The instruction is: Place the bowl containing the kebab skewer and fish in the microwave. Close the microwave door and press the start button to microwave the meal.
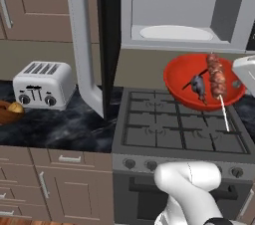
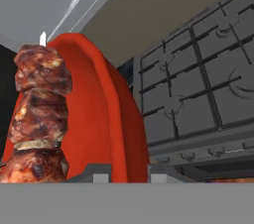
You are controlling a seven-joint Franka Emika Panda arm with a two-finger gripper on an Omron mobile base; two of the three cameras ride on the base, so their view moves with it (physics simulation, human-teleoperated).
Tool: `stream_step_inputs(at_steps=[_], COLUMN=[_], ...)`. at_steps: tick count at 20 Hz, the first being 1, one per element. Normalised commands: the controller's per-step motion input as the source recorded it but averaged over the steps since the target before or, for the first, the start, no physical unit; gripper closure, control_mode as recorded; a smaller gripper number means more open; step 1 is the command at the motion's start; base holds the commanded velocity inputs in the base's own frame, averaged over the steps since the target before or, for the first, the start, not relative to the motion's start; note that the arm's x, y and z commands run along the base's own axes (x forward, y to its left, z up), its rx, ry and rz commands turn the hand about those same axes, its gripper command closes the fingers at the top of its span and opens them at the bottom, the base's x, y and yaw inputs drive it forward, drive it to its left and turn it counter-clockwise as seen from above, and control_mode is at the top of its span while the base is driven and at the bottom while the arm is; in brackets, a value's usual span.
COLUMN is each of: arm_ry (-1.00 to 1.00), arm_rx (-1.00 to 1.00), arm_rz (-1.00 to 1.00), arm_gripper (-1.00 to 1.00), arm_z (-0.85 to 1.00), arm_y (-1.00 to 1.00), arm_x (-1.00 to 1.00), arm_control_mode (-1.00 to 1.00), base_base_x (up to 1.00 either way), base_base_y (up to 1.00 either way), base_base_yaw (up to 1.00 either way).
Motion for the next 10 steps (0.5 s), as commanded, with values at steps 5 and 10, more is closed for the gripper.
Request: stream_step_inputs(at_steps=[5, 10], arm_ry=[0.0, -0.05], arm_rx=[-0.01, 0.0], arm_rz=[-0.19, -0.22], arm_gripper=[1.0, 1.0], arm_z=[0.44, 0.23], arm_y=[0.0, 0.0], arm_x=[0.25, 0.49], arm_control_mode=[-1.0, -1.0], base_base_x=[0.0, 0.0], base_base_y=[0.0, 0.0], base_base_yaw=[0.0, 0.0])
